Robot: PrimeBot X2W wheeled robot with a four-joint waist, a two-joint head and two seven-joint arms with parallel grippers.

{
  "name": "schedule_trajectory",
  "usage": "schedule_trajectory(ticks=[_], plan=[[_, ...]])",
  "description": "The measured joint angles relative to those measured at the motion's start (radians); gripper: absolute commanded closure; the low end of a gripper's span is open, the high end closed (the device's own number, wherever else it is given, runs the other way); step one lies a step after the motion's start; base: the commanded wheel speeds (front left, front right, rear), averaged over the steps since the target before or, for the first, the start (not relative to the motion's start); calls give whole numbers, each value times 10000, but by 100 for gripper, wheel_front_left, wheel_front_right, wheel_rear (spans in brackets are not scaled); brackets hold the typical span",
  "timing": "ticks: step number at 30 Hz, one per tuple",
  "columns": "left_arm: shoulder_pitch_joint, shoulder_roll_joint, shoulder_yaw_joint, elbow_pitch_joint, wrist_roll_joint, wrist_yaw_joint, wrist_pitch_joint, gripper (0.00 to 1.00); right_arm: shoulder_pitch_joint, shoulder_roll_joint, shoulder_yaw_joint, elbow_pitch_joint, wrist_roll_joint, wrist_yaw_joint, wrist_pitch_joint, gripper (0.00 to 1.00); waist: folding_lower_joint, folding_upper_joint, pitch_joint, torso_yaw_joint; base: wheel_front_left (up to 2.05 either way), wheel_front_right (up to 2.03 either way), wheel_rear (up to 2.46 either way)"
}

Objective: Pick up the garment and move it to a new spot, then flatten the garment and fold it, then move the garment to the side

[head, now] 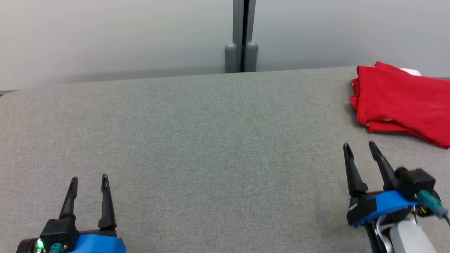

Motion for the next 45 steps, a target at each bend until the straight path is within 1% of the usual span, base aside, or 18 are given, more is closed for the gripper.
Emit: schedule_trajectory(ticks=[7,16,40,41,45], plan=[[124,-33,12,226,21,-50,2,0,1145,364,-391,-539,-362,0,2,0,1,2,-358,147,0,0,0],[301,-63,-31,458,2,-153,2,0,1860,667,-577,-1106,-842,0,2,0,0,1,-809,333,0,0,0],[329,44,-13,823,-211,-314,0,0,1987,790,-686,-1120,-872,0,0,0,2,3,-1010,332,0,0,0],[329,46,-10,844,-203,-309,2,100,1987,790,-679,-1106,-872,0,2,100,2,3,-1010,326,0,0,0],[389,-38,-12,1158,-182,-295,63,100,2016,830,-665,-803,-846,0,50,100,2,4,-1012,322,0,0,0]])
